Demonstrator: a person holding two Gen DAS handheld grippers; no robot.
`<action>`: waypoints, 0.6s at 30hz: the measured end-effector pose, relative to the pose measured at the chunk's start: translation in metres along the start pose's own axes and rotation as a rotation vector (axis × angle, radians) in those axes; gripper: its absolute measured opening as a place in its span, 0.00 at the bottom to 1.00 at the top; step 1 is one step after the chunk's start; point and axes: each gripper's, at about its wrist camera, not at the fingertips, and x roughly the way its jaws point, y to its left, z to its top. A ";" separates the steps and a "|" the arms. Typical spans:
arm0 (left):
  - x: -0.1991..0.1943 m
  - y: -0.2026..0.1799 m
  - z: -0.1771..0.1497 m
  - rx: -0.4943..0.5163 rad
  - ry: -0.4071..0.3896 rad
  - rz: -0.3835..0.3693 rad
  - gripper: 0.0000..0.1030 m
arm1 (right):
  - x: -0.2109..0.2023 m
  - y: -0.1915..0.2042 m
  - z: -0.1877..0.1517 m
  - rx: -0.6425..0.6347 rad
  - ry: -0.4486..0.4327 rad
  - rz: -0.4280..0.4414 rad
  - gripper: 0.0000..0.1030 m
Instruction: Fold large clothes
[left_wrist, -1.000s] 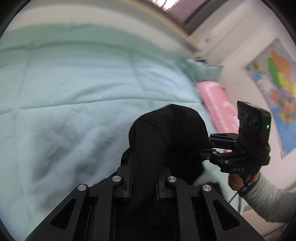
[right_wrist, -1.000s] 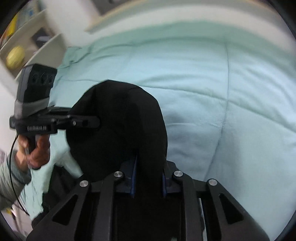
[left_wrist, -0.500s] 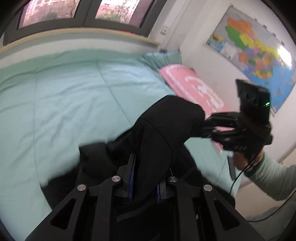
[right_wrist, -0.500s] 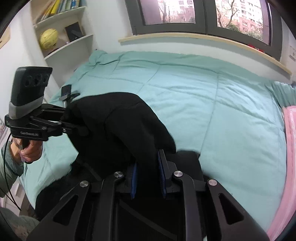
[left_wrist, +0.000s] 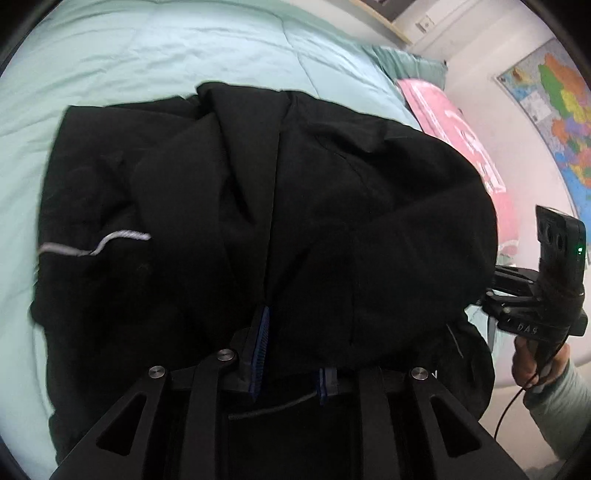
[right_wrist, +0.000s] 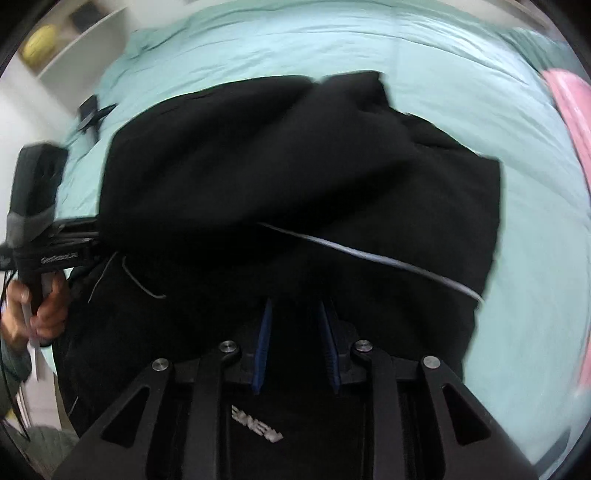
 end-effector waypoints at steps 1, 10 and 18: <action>-0.007 -0.001 -0.004 0.000 0.008 0.009 0.28 | -0.010 -0.002 0.000 0.012 -0.019 -0.003 0.29; -0.091 -0.017 -0.013 0.025 -0.092 0.033 0.39 | -0.080 0.028 0.101 0.016 -0.282 0.159 0.72; -0.073 -0.012 0.060 -0.065 -0.170 -0.105 0.51 | 0.032 0.030 0.080 0.022 -0.036 0.088 0.52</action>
